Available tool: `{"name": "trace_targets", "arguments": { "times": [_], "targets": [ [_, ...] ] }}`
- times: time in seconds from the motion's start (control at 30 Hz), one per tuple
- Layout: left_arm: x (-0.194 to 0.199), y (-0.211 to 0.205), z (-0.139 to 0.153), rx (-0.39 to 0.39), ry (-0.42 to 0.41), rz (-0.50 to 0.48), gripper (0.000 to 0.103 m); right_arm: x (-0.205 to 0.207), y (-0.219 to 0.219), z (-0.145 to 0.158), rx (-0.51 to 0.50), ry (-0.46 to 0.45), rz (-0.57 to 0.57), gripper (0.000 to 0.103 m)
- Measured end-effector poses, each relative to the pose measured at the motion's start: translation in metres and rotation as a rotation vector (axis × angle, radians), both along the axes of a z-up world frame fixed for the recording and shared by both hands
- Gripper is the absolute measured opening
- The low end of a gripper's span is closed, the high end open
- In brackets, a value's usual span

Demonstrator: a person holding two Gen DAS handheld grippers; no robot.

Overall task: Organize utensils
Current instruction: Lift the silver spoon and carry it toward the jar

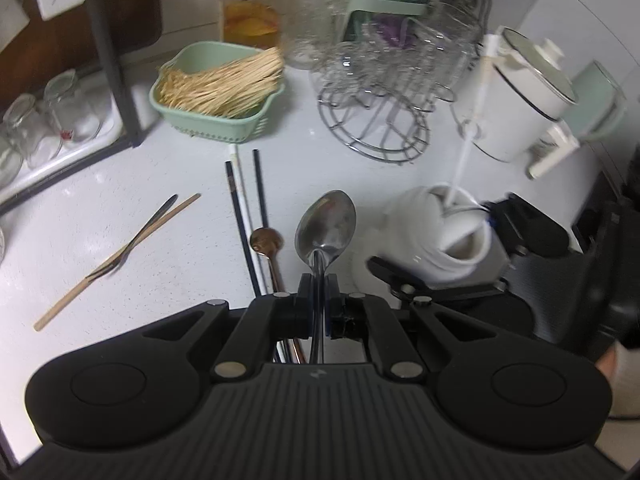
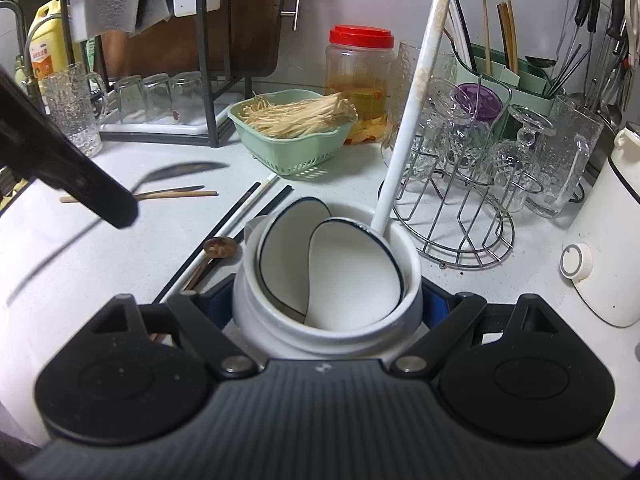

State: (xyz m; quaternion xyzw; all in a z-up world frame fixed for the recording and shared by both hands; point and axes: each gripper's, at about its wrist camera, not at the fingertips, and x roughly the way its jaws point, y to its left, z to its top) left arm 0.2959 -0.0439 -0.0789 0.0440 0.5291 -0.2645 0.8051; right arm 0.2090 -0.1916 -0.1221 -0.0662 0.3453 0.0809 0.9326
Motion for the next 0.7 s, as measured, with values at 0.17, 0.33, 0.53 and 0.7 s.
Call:
{"name": "trace_targets", "arguments": {
  "times": [0.17,0.33,0.53,0.7],
  "targets": [
    [-0.009,0.000,0.021,0.003,0.034,-0.048,0.006,0.001,0.000,-0.001,-0.002,-0.006,0.019,0.091],
    [-0.007,-0.009,0.042,-0.019,0.098,-0.100,0.005,0.001,-0.001,-0.001,-0.002,-0.011,0.036,0.091],
    [0.002,-0.035,0.061,0.003,0.178,-0.229,0.005,0.000,-0.002,-0.001,0.000,-0.019,0.051,0.091],
    [0.015,-0.062,0.067,0.078,0.225,-0.347,0.005,0.001,-0.002,-0.001,-0.002,-0.022,0.067,0.091]
  ]
}}
